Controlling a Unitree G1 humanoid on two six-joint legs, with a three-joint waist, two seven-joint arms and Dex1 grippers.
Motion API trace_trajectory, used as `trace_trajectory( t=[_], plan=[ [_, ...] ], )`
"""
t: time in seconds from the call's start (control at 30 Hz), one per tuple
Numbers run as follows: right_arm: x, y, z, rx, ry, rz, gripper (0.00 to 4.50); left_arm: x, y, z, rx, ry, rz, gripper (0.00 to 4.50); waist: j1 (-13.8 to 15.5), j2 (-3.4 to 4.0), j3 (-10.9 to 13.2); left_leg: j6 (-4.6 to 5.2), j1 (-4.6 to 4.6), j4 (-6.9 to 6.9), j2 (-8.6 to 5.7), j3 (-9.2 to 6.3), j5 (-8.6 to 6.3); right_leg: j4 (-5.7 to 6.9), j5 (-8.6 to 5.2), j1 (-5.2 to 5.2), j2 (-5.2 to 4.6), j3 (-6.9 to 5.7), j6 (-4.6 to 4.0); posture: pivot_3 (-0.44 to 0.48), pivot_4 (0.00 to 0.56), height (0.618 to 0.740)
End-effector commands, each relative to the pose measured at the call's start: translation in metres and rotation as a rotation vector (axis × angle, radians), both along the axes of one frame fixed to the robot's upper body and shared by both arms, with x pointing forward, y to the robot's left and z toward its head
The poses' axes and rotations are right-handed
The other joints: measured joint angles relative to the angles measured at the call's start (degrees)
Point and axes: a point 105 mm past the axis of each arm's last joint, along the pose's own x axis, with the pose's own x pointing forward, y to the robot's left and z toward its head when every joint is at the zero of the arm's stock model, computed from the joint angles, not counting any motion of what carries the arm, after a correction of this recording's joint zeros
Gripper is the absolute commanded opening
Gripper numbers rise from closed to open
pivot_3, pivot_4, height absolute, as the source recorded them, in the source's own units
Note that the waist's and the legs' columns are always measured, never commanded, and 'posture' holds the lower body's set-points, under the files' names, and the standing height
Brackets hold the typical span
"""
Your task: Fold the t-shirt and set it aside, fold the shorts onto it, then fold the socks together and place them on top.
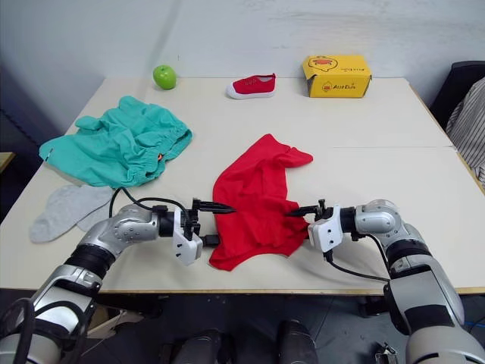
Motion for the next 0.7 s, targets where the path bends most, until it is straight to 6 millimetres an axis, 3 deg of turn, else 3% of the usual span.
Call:
trace_trajectory(
  t=[0.03,0.1,0.33,0.47,0.53,0.7],
  plan=[
    [-0.001,-0.002,-0.001,0.008,0.001,-0.009,0.77,-0.006,0.005,-0.049,0.173,0.132,0.025,4.09,0.0,0.02,0.0,0.00,0.00,0.00,-0.01,0.00,0.00,0.00,0.00,0.00,0.00,-0.01,0.00,0.000,0.150,0.740],
    [-0.001,-0.002,0.001,0.018,-0.002,-0.013,0.05,-0.006,0.003,-0.050,0.170,0.147,0.020,3.52,0.2,0.05,0.0,0.01,-0.01,0.00,-0.03,0.00,0.00,0.01,0.00,-0.01,-0.02,-0.04,0.00,0.000,0.150,0.740],
    [-0.001,-0.006,0.009,0.058,-0.004,-0.040,0.00,-0.003,0.000,-0.046,0.151,0.155,0.029,1.20,0.9,0.10,0.0,0.04,-0.09,0.00,-0.03,-0.01,-0.01,-0.04,0.00,-0.08,-0.04,-0.04,0.00,0.000,0.150,0.740],
    [-0.005,-0.012,0.015,0.079,-0.019,-0.046,0.00,-0.005,-0.011,-0.031,0.106,0.187,0.007,0.07,1.2,0.35,0.0,0.04,-0.08,0.00,-0.02,0.00,-0.01,-0.07,0.00,-0.08,-0.04,-0.05,0.00,0.000,0.150,0.740],
    [-0.008,-0.015,0.014,0.077,-0.010,-0.050,0.00,-0.012,-0.015,-0.026,0.082,0.212,-0.020,0.02,1.1,0.39,0.0,0.04,-0.10,0.00,-0.01,0.01,-0.02,-0.07,0.00,-0.13,-0.03,-0.05,0.00,0.000,0.150,0.740],
    [-0.019,-0.035,0.015,0.078,0.090,-0.142,0.00,-0.050,-0.015,-0.010,-0.010,0.392,-0.128,0.02,0.8,0.47,0.1,-0.07,-0.26,-0.09,0.16,0.01,-0.17,-0.05,-0.07,-0.25,0.22,-0.05,-0.11,0.000,0.150,0.740]
  ],
)
